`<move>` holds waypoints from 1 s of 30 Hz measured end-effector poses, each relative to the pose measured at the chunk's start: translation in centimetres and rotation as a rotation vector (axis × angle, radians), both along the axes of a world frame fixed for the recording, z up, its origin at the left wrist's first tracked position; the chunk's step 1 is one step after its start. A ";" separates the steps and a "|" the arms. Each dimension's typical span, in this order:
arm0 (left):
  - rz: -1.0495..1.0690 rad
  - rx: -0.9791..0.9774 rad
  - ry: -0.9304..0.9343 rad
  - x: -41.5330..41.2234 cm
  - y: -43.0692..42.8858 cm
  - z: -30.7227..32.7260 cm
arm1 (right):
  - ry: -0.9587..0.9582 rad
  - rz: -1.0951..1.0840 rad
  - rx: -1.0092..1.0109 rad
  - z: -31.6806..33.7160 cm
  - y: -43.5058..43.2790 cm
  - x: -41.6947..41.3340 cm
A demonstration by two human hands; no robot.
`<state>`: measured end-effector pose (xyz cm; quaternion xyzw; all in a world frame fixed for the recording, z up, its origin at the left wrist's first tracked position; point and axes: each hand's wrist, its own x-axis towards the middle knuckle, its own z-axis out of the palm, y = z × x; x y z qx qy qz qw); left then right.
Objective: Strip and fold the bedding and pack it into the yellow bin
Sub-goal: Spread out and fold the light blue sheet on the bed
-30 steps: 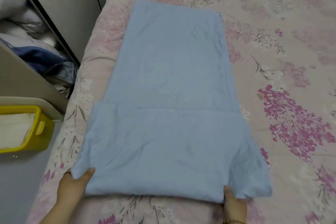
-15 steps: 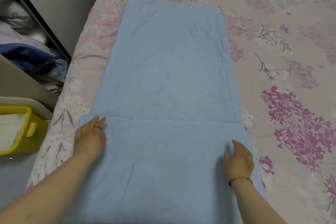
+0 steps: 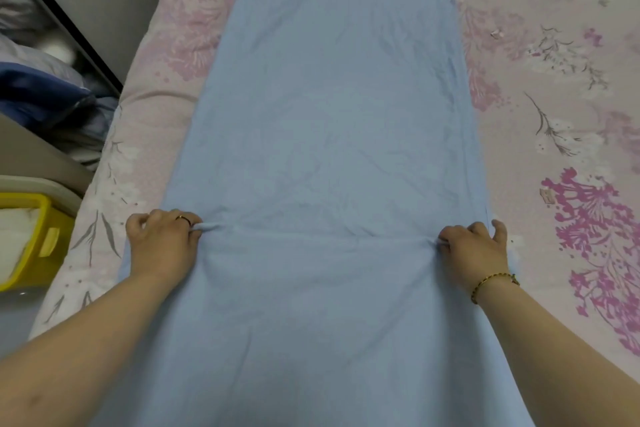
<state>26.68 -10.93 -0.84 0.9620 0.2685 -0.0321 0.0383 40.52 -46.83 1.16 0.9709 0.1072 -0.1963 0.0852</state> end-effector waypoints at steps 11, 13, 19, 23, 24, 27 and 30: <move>0.098 -0.065 0.028 2.3 -0.6 -0.9 | -0.004 -0.210 0.036 -1.3 0.0 -1.0; 0.104 -0.097 0.089 0.4 -1.5 -1.7 | 0.028 -0.236 0.065 -2.0 0.1 -3.3; 0.036 -0.228 0.069 -9.0 -5.7 -4.0 | -0.028 -0.315 0.108 -5.7 -0.7 -14.3; -0.114 -0.297 0.036 -16.4 -8.9 -3.9 | -0.005 -0.232 0.137 -6.3 -1.8 -19.9; -0.127 -0.294 -0.028 -18.2 -9.6 -4.1 | -0.056 -0.199 0.144 -6.2 -2.2 -21.3; -0.049 -0.247 -0.179 -22.5 -11.3 -4.6 | -0.191 -0.182 0.219 -6.1 -2.4 -24.3; 0.333 -0.345 -0.292 -24.3 -12.9 -3.5 | -0.311 -0.448 0.586 -5.3 -2.8 -27.3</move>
